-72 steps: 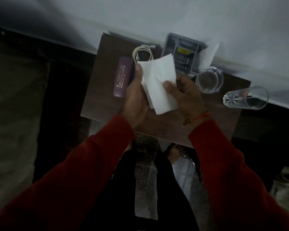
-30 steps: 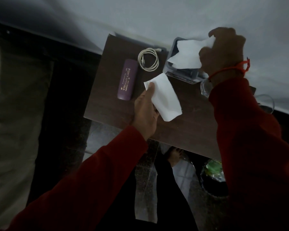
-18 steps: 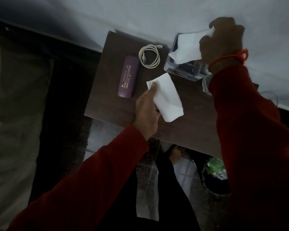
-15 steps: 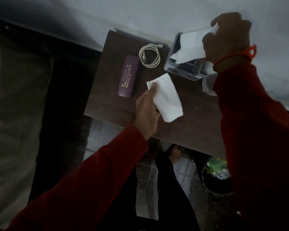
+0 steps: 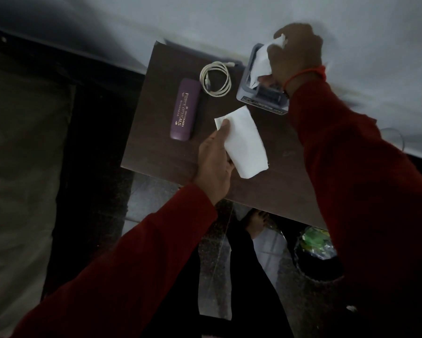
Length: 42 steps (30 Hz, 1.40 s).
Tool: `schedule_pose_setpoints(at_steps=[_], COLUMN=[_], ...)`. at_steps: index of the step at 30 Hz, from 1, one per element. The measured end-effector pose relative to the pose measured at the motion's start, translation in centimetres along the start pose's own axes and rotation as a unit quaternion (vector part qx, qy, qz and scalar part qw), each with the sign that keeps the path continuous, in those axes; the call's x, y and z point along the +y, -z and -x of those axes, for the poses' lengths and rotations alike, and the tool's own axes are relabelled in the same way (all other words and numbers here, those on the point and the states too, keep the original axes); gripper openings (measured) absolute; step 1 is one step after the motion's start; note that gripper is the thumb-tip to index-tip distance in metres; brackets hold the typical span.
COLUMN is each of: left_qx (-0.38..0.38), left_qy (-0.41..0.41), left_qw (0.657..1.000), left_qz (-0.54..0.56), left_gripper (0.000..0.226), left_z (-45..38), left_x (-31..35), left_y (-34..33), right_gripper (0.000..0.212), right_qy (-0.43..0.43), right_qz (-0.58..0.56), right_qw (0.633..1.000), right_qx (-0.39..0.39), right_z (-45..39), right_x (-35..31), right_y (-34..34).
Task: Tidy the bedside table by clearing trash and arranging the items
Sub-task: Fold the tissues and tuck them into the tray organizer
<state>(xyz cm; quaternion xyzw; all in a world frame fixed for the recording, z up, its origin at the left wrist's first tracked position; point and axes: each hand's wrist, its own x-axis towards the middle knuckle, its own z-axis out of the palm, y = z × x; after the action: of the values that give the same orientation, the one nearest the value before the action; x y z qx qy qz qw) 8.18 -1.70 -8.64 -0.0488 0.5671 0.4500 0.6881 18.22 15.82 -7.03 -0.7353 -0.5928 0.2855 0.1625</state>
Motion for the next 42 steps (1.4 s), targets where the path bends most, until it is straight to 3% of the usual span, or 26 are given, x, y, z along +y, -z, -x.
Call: schedule_pose_setpoints(at_steps=[3, 9, 15, 20, 24, 28, 30, 33, 34, 39, 42], left_qx=[-0.001, -0.004, -0.004, 0.0, 0.016, 0.011, -0.008, -0.032, -0.039, -0.08, -0.138], left_qy=[0.006, 0.012, 0.006, 0.006, 0.008, -0.017, -0.039, -0.056, -0.049, -0.01, 0.015], left_qw=[1.0, 1.0, 1.0, 1.0, 1.0, 1.0, 0.999, 0.997, 0.996, 0.989, 0.974], left_qz=[-0.001, -0.004, 0.0, -0.004, -0.005, -0.01, 0.005, 0.049, 0.064, 0.125, 0.179], left_gripper=[0.023, 0.028, 0.025, 0.024, 0.028, 0.039, 0.04, 0.044, 0.049, 0.056, 0.055], left_z=[0.0, 0.1, 0.2, 0.1, 0.0, -0.2, -0.3, -0.9, -1.0, -1.0, -0.5], left_x=[-0.3, -0.6, -0.3, -0.5, -0.6, -0.6, -0.2, 0.6, 0.8, 1.8, 1.9], left_y=[0.1, 0.0, 0.2, 0.3, 0.6, 0.8, 0.6, -0.2, -0.5, -2.3, -3.4], right_gripper=[0.031, 0.037, 0.043, 0.051, 0.065, 0.046, 0.046, 0.069, 0.068, 0.019, 0.039], right_qy=[-0.003, -0.054, -0.069, -0.062, 0.017, 0.043, 0.007, -0.086, -0.104, -0.105, -0.051], right_qz=[-0.008, -0.159, -0.104, -0.137, -0.125, -0.173, -0.197, -0.247, -0.254, -0.32, -0.298], right_qw=[1.0, 0.984, 0.99, 0.978, 0.986, 0.982, 0.977, 0.952, 0.946, 0.929, 0.94], right_qx=[-0.027, -0.055, -0.067, -0.143, -0.105, -0.062, -0.083, -0.158, -0.173, -0.151, -0.156], right_z=[0.0, 0.8, 1.2, 2.3, 3.7, 5.9, 7.0, 9.1, 9.7, 10.6, 10.2], right_x=[-0.2, -1.3, 0.1, -0.7, -2.1, -1.7, -0.3, 2.2, 3.0, 5.2, 4.9], right_y=[0.6, 0.3, 0.0, -0.2, 0.3, 1.4, 1.3, 1.0, 1.0, 1.7, 2.5])
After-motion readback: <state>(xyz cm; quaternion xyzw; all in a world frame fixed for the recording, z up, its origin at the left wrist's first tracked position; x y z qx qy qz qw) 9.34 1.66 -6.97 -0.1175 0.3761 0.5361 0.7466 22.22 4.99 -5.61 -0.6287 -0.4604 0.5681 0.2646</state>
